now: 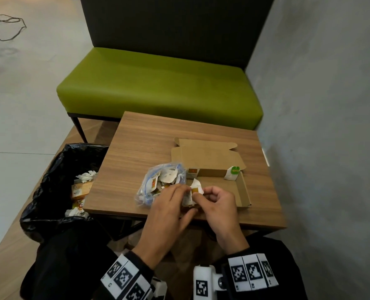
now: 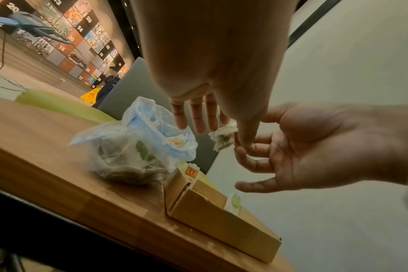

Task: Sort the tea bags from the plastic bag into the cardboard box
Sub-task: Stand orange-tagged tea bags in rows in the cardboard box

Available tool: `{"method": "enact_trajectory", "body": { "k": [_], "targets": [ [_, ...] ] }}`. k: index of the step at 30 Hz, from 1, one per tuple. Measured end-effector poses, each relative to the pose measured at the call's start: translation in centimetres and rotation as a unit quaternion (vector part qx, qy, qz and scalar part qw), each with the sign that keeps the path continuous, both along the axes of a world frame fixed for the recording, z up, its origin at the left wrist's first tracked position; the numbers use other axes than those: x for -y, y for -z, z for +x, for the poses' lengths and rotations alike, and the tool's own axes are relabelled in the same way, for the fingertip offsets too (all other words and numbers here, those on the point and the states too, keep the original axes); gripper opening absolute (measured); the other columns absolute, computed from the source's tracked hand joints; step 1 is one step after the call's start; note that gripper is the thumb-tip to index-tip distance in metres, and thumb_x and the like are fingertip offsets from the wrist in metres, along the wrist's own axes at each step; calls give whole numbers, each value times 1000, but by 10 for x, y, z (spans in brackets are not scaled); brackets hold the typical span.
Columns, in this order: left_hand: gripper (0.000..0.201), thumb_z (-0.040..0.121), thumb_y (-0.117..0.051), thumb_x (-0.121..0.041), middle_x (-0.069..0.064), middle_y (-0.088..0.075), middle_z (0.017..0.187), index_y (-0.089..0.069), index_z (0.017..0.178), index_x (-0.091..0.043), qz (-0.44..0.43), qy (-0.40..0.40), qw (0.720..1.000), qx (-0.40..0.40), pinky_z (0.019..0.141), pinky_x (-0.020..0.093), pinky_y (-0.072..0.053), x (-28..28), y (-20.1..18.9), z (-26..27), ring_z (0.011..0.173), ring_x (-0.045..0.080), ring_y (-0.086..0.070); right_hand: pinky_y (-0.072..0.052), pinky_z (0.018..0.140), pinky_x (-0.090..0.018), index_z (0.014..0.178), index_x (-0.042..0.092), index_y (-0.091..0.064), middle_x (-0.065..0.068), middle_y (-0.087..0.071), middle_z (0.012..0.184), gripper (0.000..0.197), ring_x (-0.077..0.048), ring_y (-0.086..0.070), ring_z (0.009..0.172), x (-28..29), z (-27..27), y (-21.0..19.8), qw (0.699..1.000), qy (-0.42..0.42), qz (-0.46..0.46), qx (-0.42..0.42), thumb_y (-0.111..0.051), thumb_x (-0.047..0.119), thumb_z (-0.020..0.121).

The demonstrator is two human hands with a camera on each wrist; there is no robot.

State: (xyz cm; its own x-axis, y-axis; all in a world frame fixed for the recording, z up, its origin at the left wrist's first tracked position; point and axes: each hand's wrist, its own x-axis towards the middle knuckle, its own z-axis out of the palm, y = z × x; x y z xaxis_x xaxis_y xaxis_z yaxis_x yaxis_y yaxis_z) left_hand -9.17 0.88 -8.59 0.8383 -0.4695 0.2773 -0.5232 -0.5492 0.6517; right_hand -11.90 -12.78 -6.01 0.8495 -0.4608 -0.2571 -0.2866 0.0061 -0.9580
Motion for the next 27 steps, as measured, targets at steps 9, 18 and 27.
{"method": "enact_trajectory", "body": {
  "k": [9,18,27],
  "targets": [
    [26,98,-55,-12,-11,-70,97,-64,116,-28,-173,-40,974,-141,78,25,-55,4,-3,5,90,3,-65,-54,71,-18,101,12,-74,-1,-76,92,11,-6,-70,83,2,-5,4,996,-69,53,29,-66,16,93],
    [17,99,-55,-18,-7,-72,96,-67,111,-23,-230,-14,937,-261,79,30,-57,10,-4,7,91,7,-68,-58,60,-33,98,8,-61,-13,-73,73,19,-19,-66,57,3,-2,8,999,-6,-9,30,-75,8,85],
    [14,98,-56,-20,3,-74,91,-69,101,-16,-255,-49,923,-284,75,40,-60,11,0,13,86,14,-71,-58,63,-30,90,12,-73,-8,-76,81,14,-19,-74,75,19,-1,14,1000,-29,-4,-5,-81,18,80]
  ]
}}
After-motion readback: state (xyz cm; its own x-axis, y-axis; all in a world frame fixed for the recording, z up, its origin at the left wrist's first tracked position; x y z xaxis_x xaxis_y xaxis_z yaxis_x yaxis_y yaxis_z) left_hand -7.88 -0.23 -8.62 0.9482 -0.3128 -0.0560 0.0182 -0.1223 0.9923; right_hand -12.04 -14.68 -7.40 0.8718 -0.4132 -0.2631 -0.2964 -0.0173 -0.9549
